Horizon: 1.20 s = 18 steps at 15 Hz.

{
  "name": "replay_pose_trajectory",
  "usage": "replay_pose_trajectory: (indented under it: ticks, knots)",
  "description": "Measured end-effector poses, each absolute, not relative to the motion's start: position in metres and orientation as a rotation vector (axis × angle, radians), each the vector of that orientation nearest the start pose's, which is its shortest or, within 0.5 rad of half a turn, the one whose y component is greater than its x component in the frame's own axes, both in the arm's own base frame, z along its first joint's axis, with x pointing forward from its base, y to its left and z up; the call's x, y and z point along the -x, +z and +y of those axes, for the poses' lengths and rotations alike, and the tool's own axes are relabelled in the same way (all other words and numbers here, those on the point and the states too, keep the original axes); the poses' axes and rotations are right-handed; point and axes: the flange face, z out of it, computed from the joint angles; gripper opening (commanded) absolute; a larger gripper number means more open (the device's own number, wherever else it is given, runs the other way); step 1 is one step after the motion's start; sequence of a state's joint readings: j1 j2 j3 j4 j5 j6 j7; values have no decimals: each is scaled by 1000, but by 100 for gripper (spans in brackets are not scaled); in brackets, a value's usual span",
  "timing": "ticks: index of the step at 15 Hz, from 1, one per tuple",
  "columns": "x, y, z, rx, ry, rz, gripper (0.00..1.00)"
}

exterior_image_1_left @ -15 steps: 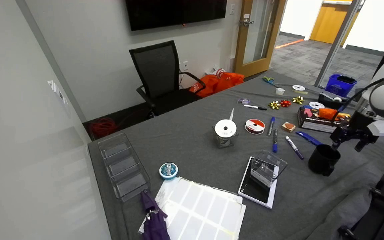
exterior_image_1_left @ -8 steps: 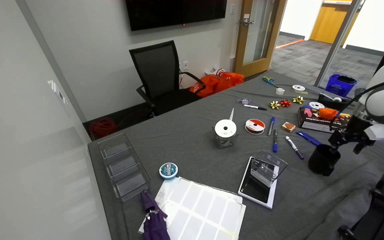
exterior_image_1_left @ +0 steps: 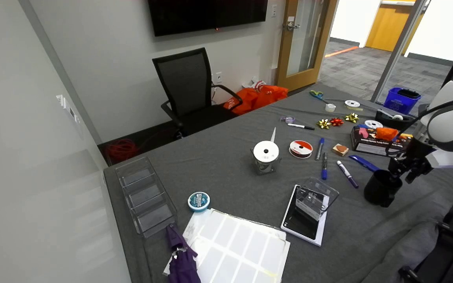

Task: Move the black cup forward and place the purple marker first then the blue blade cutter

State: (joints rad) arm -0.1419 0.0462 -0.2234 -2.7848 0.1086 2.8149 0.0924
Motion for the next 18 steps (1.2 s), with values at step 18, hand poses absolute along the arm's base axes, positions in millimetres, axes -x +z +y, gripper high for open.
replay_pose_trajectory:
  ticks: [18]
  knots:
    - [-354,237,-138,2978,82,676,2]
